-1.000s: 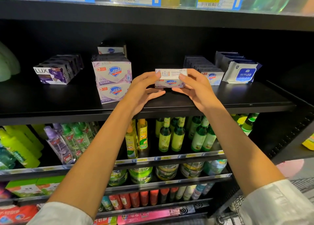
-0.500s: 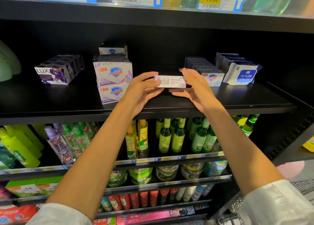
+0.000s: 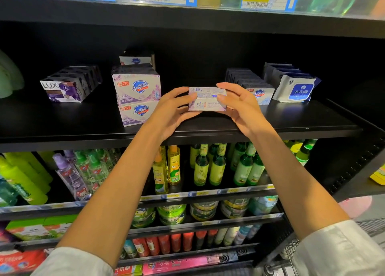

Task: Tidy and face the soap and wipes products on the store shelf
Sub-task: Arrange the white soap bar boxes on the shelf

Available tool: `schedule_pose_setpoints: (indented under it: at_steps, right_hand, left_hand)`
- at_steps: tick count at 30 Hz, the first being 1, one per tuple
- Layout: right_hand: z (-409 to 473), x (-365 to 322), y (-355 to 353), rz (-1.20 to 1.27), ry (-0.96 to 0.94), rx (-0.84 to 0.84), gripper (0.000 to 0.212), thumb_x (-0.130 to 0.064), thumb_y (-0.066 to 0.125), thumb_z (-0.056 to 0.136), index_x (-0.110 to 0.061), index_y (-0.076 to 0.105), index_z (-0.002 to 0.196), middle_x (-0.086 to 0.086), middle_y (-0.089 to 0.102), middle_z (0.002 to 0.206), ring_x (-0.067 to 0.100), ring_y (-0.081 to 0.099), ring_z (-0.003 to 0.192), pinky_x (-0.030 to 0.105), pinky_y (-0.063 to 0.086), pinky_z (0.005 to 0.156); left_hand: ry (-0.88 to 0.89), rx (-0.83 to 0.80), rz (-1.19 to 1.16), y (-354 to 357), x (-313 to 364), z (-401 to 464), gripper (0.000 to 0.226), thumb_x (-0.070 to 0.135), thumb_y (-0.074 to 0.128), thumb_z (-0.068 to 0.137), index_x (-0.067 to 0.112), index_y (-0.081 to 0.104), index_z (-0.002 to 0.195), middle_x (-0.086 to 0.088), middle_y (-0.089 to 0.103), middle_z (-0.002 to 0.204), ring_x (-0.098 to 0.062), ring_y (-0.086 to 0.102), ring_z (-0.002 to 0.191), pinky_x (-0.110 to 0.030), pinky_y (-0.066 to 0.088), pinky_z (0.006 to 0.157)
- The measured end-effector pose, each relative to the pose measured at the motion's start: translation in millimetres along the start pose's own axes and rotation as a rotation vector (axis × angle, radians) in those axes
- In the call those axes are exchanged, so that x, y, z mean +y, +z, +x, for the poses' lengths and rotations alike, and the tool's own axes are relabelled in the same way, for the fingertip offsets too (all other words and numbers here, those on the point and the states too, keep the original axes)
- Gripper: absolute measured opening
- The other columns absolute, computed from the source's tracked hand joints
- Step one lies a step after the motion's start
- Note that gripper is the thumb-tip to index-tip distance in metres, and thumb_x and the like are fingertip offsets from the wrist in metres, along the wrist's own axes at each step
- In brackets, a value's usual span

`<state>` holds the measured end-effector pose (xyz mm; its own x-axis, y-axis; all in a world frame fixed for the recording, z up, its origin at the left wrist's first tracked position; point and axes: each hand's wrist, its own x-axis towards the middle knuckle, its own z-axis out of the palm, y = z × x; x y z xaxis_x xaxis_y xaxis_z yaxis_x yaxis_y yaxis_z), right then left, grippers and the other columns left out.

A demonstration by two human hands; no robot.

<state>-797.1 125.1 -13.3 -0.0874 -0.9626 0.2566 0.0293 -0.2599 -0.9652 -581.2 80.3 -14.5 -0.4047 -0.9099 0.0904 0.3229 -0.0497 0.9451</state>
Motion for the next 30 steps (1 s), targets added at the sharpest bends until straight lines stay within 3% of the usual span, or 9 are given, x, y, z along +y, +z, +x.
schedule_pose_setpoints:
  at_steps: [5,10,14,22,30]
  right_hand:
    - [-1.3,-0.7,0.7,-0.010,-0.012,-0.011,0.047,-0.005,0.071,0.097,-0.013,0.059,0.141,0.010,0.069,0.135,0.026,0.068,0.124,0.053,0.055,0.104]
    - [-3.3,-1.8,2.5,0.052,0.011,-0.031,0.049,-0.011,0.067,0.101,-0.019,0.051,0.147,0.014,0.070,0.132,0.035,0.070,0.119,0.055,0.058,0.096]
    - [-2.2,-2.8,2.8,0.060,0.041,-0.010,0.047,-0.016,0.065,0.103,-0.015,0.051,0.148,0.011,0.073,0.129,0.036,0.072,0.116,0.057,0.059,0.093]
    - [-1.7,-1.9,1.4,0.011,0.038,0.007,0.037,-0.008,0.067,0.100,-0.009,0.062,0.137,0.012,0.076,0.122,0.030,0.073,0.114,0.046,0.062,0.091]
    - [-4.7,-1.3,0.6,0.000,-0.025,0.001,0.041,-0.002,0.071,0.096,-0.010,0.061,0.135,0.014,0.074,0.125,0.031,0.071,0.118,0.049,0.061,0.093]
  left_hand:
    - [-0.006,-0.032,0.026,-0.5,0.8,-0.7,0.036,0.004,0.065,0.100,0.005,0.063,0.135,-0.012,0.075,0.124,-0.027,0.073,0.116,-0.044,0.059,0.101]
    - [0.031,-0.028,0.045,-2.7,0.3,-0.7,0.041,-0.001,0.065,0.097,0.004,0.061,0.138,-0.014,0.074,0.126,-0.029,0.072,0.116,-0.046,0.058,0.102]
    - [0.060,-0.004,0.059,-5.3,-2.0,0.0,0.047,-0.002,0.066,0.096,0.007,0.057,0.142,-0.013,0.073,0.127,-0.029,0.072,0.117,-0.048,0.056,0.104]
    - [0.069,-0.030,0.083,-5.6,-2.7,0.0,0.052,-0.009,0.066,0.093,0.011,0.056,0.140,-0.014,0.073,0.126,-0.029,0.071,0.118,-0.050,0.057,0.102]
    - [0.028,-0.004,0.028,-3.2,-0.4,-1.0,0.044,0.010,0.070,0.098,0.012,0.058,0.140,-0.011,0.074,0.124,-0.027,0.072,0.116,-0.049,0.060,0.096]
